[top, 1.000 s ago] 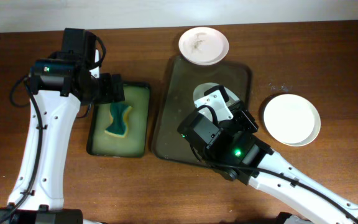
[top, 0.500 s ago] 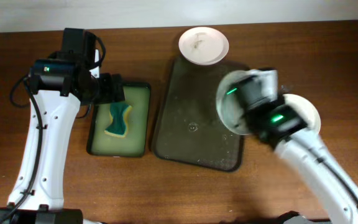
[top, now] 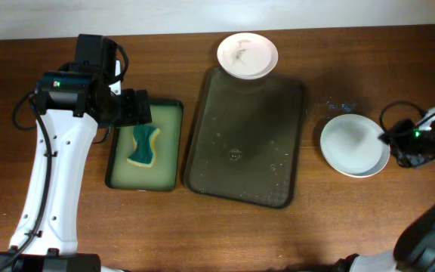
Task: Clean dirty plates on tray and stack at the side
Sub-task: 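Carry the pale blue plate right and stack it on the cream plate, then drag the pink plate from the tray top to the tray center with right gripper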
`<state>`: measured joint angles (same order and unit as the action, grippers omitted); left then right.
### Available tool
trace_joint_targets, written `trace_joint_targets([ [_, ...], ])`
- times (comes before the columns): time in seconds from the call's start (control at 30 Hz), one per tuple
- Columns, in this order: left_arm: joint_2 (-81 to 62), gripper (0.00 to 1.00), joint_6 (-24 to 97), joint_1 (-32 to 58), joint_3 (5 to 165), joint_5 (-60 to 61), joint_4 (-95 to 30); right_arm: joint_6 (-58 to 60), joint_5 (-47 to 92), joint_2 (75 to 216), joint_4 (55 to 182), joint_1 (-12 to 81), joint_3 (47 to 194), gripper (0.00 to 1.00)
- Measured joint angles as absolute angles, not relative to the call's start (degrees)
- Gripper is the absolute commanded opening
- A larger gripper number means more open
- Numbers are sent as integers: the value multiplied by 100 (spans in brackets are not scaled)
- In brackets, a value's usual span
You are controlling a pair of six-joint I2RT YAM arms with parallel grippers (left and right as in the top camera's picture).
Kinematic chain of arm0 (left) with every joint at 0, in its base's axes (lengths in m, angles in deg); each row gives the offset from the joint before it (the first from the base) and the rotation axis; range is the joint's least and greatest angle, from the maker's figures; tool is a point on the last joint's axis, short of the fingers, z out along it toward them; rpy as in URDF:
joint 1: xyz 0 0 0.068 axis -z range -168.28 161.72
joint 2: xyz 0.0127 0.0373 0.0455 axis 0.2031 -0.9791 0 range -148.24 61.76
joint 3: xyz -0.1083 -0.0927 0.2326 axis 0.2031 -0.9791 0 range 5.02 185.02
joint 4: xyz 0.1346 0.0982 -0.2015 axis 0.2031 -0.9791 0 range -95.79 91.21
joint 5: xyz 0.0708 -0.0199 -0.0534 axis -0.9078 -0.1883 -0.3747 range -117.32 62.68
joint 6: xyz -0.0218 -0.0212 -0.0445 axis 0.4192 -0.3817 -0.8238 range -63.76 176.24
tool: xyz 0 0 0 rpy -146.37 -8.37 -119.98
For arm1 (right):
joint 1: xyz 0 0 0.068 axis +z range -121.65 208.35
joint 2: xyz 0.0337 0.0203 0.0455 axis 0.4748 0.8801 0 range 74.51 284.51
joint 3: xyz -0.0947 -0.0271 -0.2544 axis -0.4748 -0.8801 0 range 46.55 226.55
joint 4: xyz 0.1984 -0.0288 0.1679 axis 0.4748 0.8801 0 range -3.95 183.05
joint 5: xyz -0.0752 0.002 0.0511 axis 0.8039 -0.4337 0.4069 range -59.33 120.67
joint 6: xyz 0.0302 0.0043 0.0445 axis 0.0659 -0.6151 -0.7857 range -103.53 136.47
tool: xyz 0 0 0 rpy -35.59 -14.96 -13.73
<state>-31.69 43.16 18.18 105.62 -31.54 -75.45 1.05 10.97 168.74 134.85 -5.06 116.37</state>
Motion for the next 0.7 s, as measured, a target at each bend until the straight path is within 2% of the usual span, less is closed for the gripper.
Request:
trace_joint_targets([
  [0.03,-3169,100,4316,1818,10562,-3157,-7545,393,760,16081,13349,38,11698,50],
  [0.1,-3169,100,4316,1818,10562,-3157,-7545,754,732,15441,13546,1175,12207,51],
  [0.17,-3169,100,4316,1818,10562,-3154,-7547,920,1143,15578,13472,2488,13003,56],
  [0.2,-3169,100,4316,1818,10562,-3152,-7556,937,1473,16138,13135,3065,13447,56],
  [0.23,-3169,100,4316,1818,10564,-3154,-7554,915,1582,16625,12829,3258,13694,56],
  [0.27,-3177,100,4316,1818,10559,-3154,-7567,723,1619,17250,12138,3334,13750,50],
  [0.3,-3177,100,4318,1818,10562,-3152,-7545,599,1560,17823,11489,3332,13779,36],
  [0.33,-3180,100,4316,1818,10557,-3154,-7534,535,1346,18378,10737,3328,13753,33],
  [0.4,-3177,100,4316,1818,10557,-3154,-7545,360,708,19451,9773,3367,13724,46],
  [0.43,-3177,100,4316,1818,10557,-3157,-7541,314,651,19613,9548,3413,13722,59],
  [0.67,-3177,100,4316,1818,10557,-3154,-7545,-1666,1868,20232,9413,3673,13740,59],
  [0.7,-3177,100,4318,1818,10557,-3154,-7545,-1860,1923,20310,9408,3673,13742,53],
])
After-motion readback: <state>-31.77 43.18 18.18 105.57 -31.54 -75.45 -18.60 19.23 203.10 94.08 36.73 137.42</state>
